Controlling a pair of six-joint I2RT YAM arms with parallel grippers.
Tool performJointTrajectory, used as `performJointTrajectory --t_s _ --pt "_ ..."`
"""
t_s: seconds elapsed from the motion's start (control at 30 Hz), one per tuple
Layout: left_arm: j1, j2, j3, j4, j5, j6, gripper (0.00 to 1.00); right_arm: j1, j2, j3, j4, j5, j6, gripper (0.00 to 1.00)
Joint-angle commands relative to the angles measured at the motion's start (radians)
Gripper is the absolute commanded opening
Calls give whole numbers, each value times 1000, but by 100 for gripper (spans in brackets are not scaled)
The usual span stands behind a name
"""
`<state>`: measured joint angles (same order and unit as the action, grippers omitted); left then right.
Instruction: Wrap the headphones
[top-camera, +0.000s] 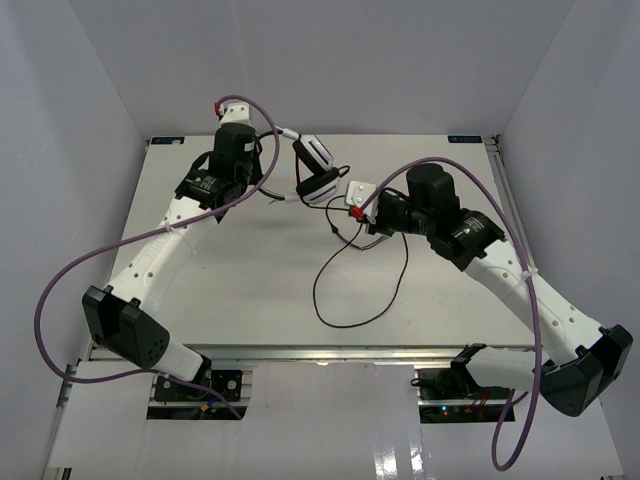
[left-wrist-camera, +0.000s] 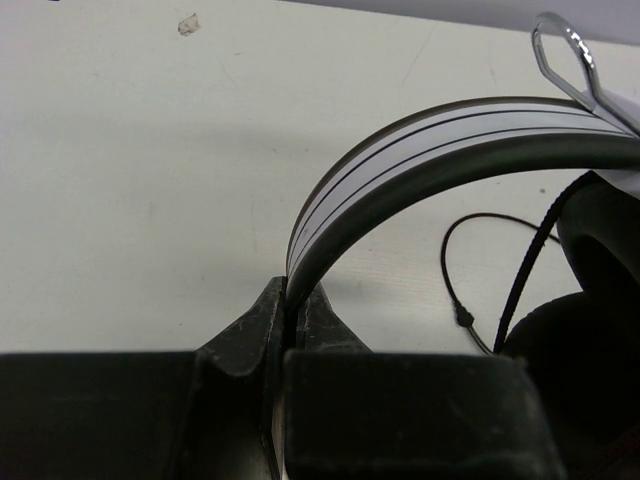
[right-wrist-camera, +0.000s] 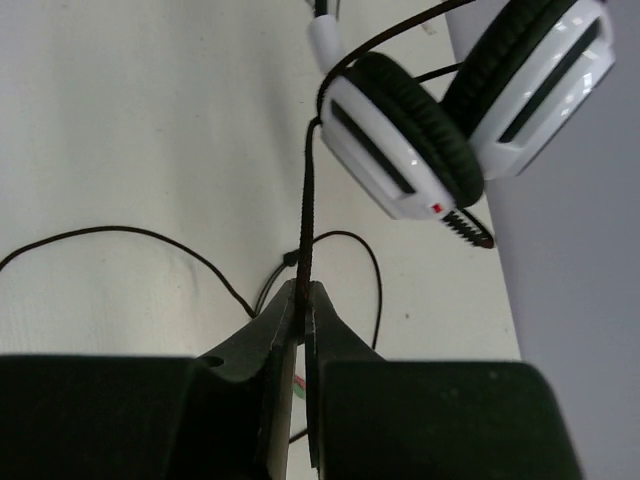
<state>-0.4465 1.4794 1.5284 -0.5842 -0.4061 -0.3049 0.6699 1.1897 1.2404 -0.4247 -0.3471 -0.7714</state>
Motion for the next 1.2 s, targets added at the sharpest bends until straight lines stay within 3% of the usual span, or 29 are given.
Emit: performJointTrajectory --t_s 0.0,0.27,0.47,0.77,0.9,1.17 --pt "6 33 19 31 52 36 0 26 31 96 22 119 -73 8" --pt "-30 126 17 -62 219 85 0 178 139 46 141 409 -284 8" --pt "-37 126 -36 -98 290 189 0 185 133 -39 232 542 -371 8" --pt "-53 58 -84 -120 117 295 0 183 119 -98 231 528 -389 8" --pt "-81 55 -98 -132 183 331 0 174 144 -75 260 531 -368 8" --pt "-153 31 -128 -149 355 328 0 111 223 2 296 392 -200 8"
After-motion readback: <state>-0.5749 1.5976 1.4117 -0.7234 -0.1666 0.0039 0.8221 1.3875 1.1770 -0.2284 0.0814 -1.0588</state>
